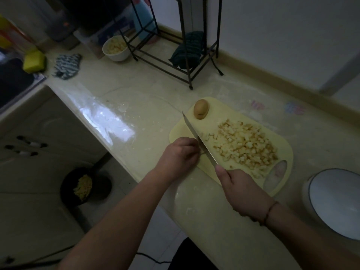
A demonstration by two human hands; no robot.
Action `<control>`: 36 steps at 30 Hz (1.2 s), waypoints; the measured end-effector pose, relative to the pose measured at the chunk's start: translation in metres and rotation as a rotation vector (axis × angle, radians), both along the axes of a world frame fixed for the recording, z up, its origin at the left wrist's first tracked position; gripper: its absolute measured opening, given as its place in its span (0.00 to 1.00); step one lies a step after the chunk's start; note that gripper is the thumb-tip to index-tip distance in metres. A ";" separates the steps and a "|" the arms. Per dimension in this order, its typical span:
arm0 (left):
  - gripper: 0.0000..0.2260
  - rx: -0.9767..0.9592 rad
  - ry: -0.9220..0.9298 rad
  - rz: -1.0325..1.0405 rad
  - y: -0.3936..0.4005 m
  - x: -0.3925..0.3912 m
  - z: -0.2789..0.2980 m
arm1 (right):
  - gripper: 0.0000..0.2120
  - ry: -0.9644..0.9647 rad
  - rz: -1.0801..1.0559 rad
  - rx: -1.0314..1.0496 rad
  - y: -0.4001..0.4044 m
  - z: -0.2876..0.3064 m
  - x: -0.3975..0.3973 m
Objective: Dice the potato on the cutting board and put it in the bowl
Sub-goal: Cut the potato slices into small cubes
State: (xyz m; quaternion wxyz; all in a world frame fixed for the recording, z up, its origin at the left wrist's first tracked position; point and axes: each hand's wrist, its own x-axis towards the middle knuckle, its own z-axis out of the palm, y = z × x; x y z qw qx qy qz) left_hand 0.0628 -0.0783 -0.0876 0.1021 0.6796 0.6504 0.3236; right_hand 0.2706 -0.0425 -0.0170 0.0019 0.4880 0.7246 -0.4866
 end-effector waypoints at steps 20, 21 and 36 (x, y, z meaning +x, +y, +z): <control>0.04 0.048 0.117 0.014 -0.011 0.003 0.000 | 0.29 0.091 -0.076 -0.060 -0.012 0.004 0.012; 0.04 0.042 0.113 0.016 -0.011 0.004 0.000 | 0.28 0.088 -0.071 -0.050 -0.012 0.004 0.011; 0.06 0.095 0.089 0.011 -0.004 0.005 -0.006 | 0.27 -0.026 0.040 0.073 -0.012 0.001 0.013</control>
